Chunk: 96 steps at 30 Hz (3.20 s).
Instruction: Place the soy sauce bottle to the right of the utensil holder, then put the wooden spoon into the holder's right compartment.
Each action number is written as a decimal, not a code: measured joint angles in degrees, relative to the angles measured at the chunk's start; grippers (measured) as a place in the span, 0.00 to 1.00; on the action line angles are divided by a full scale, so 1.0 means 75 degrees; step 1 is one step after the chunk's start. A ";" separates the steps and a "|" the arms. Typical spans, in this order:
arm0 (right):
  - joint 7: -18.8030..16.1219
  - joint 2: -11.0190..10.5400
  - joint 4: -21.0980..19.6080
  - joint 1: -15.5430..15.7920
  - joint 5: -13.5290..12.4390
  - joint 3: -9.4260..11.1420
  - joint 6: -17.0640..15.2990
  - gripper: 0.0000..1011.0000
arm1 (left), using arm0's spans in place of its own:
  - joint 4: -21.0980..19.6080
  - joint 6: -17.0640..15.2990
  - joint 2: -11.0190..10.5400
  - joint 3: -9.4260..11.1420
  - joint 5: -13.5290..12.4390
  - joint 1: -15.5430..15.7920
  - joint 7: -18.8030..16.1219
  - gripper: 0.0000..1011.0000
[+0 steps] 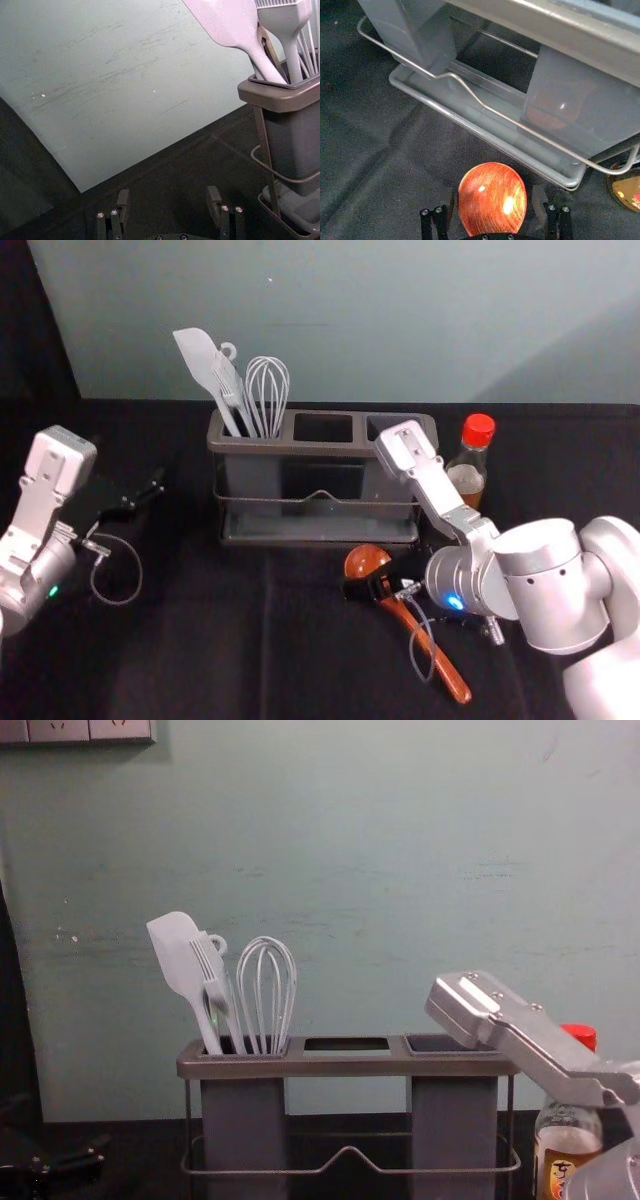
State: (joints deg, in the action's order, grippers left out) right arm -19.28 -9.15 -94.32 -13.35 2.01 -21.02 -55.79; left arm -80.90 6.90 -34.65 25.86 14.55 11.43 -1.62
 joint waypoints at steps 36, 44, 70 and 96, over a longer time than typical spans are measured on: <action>-0.0432 0.0186 0.0061 0.0027 0.0512 0.0117 0.0100 0.83 | 0.0000 0.0000 0.0000 0.0000 0.0000 0.0000 0.0000 0.99; -0.0689 -0.0005 -0.0775 0.0345 0.0519 0.0292 -0.0019 0.83 | 0.0000 0.0000 0.0000 0.0000 0.0000 -0.0001 0.0000 0.99; 0.0142 -0.0402 -0.3616 0.2525 0.0226 0.1372 0.3253 0.83 | 0.0000 0.0000 0.0000 0.0000 0.0000 0.0000 0.0000 0.99; 0.1059 -0.0547 -0.3829 0.3741 0.0041 0.1593 0.7706 0.83 | 0.0000 0.0000 0.0000 0.0000 0.0000 -0.0001 0.0000 0.99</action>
State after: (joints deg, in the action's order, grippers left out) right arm -11.34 -13.25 -123.03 14.71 2.31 -9.08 2.01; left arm -80.90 6.91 -34.65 25.86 14.55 11.43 -1.62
